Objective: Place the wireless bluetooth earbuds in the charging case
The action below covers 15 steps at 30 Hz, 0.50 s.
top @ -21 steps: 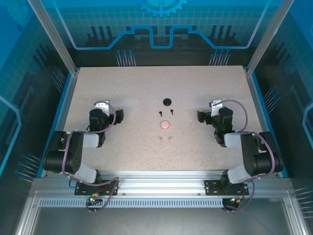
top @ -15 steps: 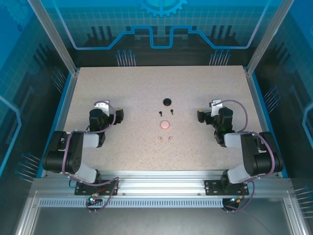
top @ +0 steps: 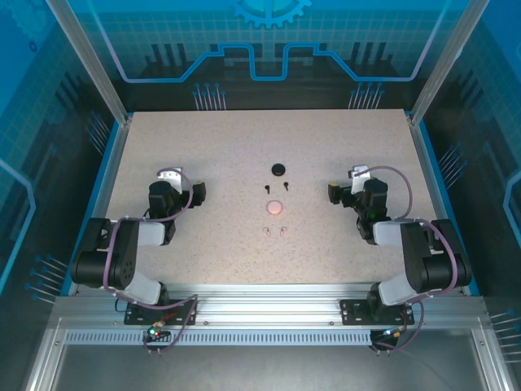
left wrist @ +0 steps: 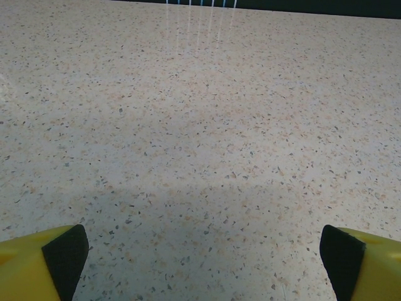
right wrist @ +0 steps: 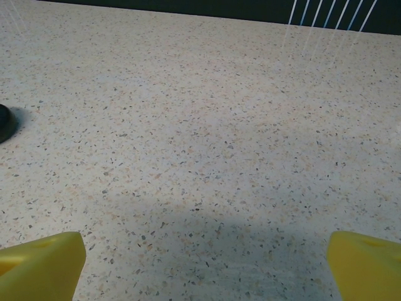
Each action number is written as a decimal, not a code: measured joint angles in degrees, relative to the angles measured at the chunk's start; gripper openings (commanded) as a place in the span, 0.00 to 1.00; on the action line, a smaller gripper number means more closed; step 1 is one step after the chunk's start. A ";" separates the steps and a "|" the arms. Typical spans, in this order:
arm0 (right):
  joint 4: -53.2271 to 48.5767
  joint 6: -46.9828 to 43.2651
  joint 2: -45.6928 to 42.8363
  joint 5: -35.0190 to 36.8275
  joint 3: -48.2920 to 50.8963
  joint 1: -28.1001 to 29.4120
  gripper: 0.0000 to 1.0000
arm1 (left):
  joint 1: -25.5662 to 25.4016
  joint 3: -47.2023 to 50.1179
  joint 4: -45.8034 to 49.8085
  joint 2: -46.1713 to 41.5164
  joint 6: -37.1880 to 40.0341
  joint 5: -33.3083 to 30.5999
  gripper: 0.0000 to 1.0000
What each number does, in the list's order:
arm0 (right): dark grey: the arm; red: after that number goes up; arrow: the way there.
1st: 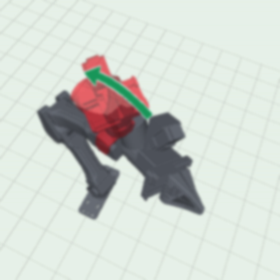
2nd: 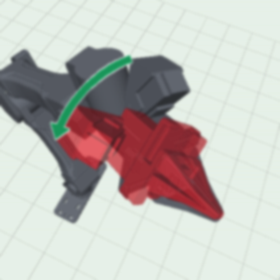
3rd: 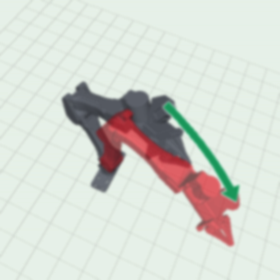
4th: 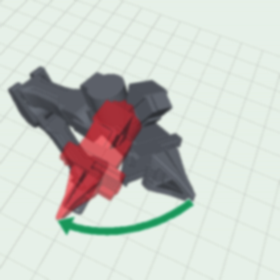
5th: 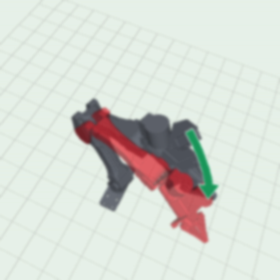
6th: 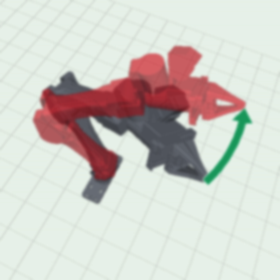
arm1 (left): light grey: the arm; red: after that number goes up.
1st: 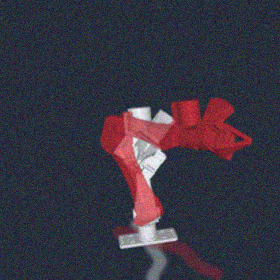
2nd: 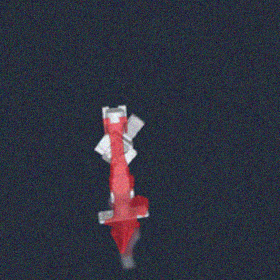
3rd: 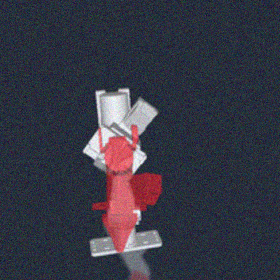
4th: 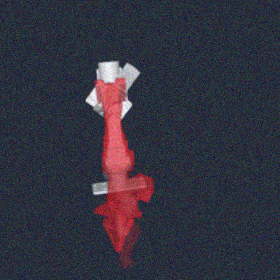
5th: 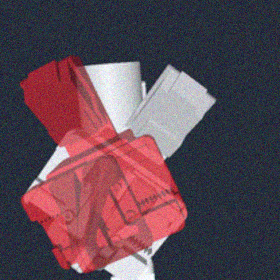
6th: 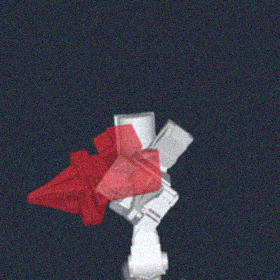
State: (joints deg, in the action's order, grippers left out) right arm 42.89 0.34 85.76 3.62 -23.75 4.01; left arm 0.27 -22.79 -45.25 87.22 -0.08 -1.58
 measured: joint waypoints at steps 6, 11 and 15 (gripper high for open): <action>-10.60 1.27 -5.62 3.65 -2.93 0.00 1.00 | 0.00 -1.14 5.40 -2.97 0.00 0.37 0.99; -26.75 8.17 -13.66 5.44 -12.59 -0.09 1.00 | -0.02 -5.60 14.47 -10.43 -0.13 0.20 0.99; -38.77 14.73 -14.05 4.20 -20.76 -1.16 1.00 | -0.52 -9.97 22.64 -16.59 -3.54 -0.74 0.99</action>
State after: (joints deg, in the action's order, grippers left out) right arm 4.12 15.07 71.70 7.81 -44.51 2.85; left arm -0.25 -32.75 -22.61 70.63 -3.62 -2.33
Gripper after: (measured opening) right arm 0.997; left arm 0.987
